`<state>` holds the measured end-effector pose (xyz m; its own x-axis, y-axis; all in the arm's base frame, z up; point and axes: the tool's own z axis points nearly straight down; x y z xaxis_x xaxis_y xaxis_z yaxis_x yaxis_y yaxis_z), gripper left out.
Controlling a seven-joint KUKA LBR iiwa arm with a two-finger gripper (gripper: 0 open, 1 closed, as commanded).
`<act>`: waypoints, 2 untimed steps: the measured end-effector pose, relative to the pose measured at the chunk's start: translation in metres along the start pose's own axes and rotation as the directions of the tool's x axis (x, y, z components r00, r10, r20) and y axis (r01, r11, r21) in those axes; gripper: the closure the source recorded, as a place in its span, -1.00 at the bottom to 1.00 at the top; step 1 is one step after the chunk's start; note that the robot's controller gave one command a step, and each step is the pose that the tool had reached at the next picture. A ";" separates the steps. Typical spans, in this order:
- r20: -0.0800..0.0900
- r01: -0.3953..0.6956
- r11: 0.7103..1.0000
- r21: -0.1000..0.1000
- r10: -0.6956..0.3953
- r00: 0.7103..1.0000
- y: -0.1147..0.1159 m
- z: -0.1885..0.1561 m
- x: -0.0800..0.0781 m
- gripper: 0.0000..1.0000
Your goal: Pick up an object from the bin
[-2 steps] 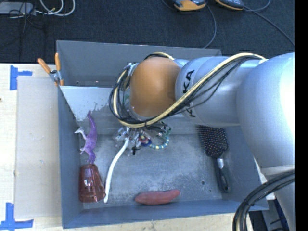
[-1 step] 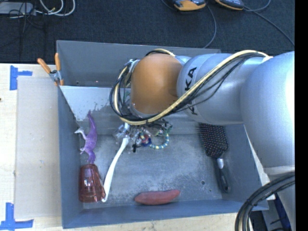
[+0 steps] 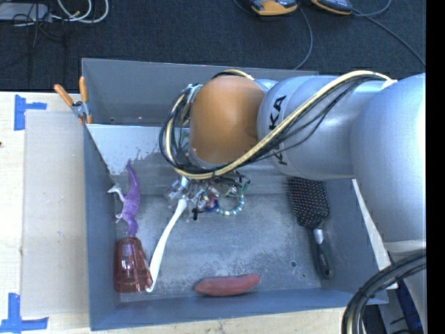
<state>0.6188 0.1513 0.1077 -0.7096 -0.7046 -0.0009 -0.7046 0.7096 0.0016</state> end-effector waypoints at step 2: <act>0.001 -0.001 1.000 0.001 0.001 1.000 0.000 -0.021 0.000 1.00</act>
Offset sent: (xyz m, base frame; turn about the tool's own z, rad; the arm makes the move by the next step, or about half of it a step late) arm 0.0001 0.0001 0.0331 0.0000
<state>0.6190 0.1516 0.1286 -0.7104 -0.7038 -0.0021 -0.7038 0.7104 0.0008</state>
